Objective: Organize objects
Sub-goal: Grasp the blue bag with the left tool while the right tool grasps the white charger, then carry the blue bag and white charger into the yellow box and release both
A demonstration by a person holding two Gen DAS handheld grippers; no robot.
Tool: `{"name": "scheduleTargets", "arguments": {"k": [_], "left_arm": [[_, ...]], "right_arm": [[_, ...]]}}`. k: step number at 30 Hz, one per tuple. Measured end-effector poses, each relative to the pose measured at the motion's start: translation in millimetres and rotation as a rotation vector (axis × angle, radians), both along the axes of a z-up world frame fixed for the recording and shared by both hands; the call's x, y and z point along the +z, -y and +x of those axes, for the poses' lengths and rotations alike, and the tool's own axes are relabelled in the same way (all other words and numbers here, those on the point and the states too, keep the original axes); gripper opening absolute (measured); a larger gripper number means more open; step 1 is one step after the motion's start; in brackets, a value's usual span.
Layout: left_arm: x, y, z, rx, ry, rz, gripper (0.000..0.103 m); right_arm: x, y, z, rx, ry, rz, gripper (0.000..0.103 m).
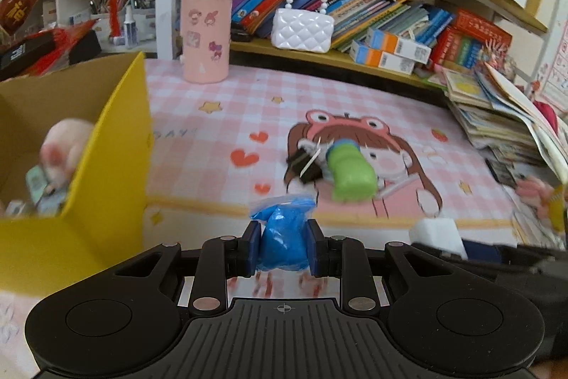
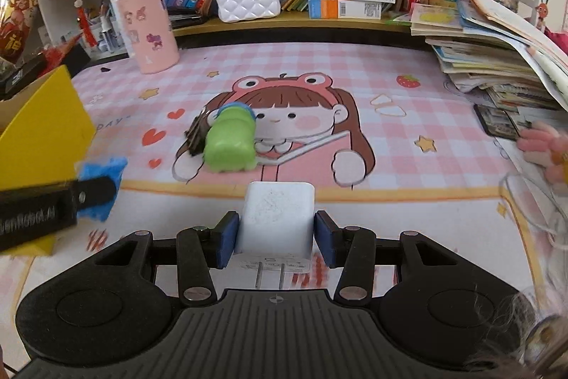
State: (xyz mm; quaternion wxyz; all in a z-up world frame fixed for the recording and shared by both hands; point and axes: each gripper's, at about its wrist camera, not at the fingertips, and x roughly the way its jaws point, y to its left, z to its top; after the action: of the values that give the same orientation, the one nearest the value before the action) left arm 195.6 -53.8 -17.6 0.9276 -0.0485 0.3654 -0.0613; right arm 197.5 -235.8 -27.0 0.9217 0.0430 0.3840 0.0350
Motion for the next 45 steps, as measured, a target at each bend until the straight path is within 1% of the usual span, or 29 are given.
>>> {"name": "scheduleTargets", "arguments": {"k": [4,9,14,18,23,28,34,45], "left_arm": [[-1,-13,-31,-0.008,-0.017,-0.021,0.025],[1,-28,-64,-0.022,-0.002,-0.012,0.025],[6,-52,-80,0.008,0.023,-0.014,0.025],[6,-72,-97,0.026,0.019,-0.025,0.025],[6,-97,-119,0.048,0.015,-0.017,0.025],[7,-120,-142,0.049,0.015,-0.014,0.025],[10,-150,-168,0.066,0.027,-0.014,0.025],[13,-204,-215,0.134,0.050,-0.012,0.024]], "right_arm": [[3,-11,-25,0.009,-0.015,0.003,0.044],[2,-32,-53,0.047,-0.034,-0.004,0.044],[4,-59,-69,0.099,-0.030,-0.027,0.044],[8,-83,-83,0.131,-0.013,-0.037,0.044],[10,-113,-101,0.173,-0.008,-0.048,0.044],[11,-144,-123,0.208,-0.004,-0.060,0.044],[13,-176,-148,0.236,0.009,-0.062,0.044],[16,-233,-187,0.289,0.042,-0.044,0.044]]}}
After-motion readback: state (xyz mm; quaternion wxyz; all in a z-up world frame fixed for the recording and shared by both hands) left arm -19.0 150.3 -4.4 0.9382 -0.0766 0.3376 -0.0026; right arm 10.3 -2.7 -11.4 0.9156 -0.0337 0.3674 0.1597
